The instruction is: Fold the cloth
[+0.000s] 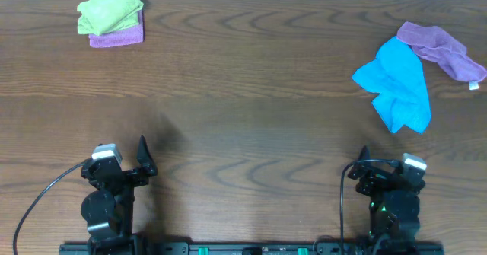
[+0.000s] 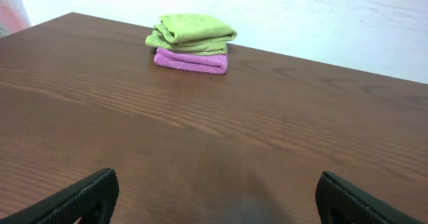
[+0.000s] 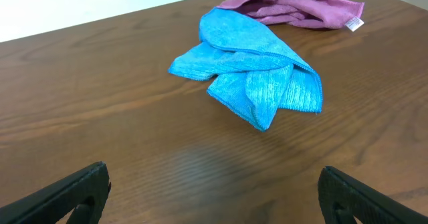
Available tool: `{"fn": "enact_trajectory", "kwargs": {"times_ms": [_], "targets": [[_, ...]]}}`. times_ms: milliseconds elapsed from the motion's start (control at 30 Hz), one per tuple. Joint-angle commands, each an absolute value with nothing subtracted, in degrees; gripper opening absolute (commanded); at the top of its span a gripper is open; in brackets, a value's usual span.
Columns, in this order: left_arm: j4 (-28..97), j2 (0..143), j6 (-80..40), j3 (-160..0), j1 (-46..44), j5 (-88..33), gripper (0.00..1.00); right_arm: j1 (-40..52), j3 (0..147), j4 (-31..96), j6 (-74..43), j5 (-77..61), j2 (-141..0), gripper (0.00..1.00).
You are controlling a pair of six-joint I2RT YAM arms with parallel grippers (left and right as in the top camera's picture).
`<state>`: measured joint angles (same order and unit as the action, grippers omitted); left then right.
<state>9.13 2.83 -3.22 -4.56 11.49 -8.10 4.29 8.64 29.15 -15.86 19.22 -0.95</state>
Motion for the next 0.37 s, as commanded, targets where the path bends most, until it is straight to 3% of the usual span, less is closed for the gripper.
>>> {"fn": "enact_trajectory", "kwargs": {"times_ms": [0,333], "targets": [[9.7,2.4,-3.9,-2.8,11.6,-7.3,0.95,3.7,8.1,29.1,-15.2,19.0,-0.3,0.99],[9.7,2.4,-3.9,-2.8,11.6,-7.3,0.95,3.7,8.1,29.1,-15.2,19.0,-0.3,0.99]]}}
